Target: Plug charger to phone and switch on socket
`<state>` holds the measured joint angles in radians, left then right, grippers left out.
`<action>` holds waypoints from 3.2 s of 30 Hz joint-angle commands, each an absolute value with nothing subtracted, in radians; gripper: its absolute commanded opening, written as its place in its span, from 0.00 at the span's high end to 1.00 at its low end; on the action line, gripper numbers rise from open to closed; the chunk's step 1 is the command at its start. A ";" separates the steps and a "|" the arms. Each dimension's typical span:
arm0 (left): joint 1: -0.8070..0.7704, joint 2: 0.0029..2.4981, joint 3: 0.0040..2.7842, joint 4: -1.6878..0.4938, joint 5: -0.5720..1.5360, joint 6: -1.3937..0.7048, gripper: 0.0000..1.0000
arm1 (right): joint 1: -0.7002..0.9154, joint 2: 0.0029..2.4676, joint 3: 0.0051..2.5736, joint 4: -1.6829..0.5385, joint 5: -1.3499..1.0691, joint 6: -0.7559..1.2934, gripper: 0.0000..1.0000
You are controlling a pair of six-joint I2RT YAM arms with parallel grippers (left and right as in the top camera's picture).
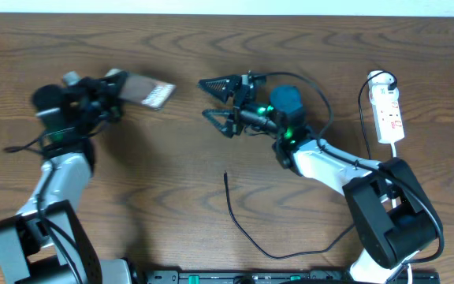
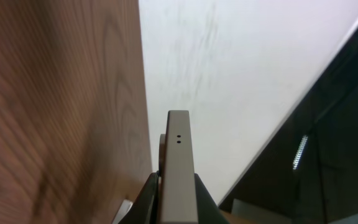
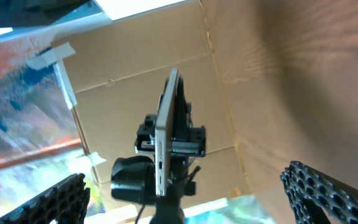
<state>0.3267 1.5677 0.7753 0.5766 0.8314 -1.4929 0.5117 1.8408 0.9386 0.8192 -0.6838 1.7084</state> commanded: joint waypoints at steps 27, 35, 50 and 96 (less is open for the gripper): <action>0.465 1.569 0.781 0.859 1.507 -1.042 0.93 | 0.359 1.833 1.581 -0.704 -0.590 0.431 0.01; 0.465 1.569 0.781 0.859 1.507 -1.021 0.93 | 0.512 1.848 1.610 -1.040 -0.205 0.515 0.01; 0.465 1.569 0.781 0.847 1.507 -1.022 0.93 | 0.674 2.046 1.588 -1.079 -0.170 0.686 0.01; 0.465 1.569 0.781 0.847 1.518 -1.006 0.93 | 0.780 2.212 1.482 -0.987 -0.194 0.852 0.71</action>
<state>0.4652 1.5703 0.7742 0.8398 1.4921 -1.0187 0.7860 2.1368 1.5047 -1.0092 -0.1799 0.8581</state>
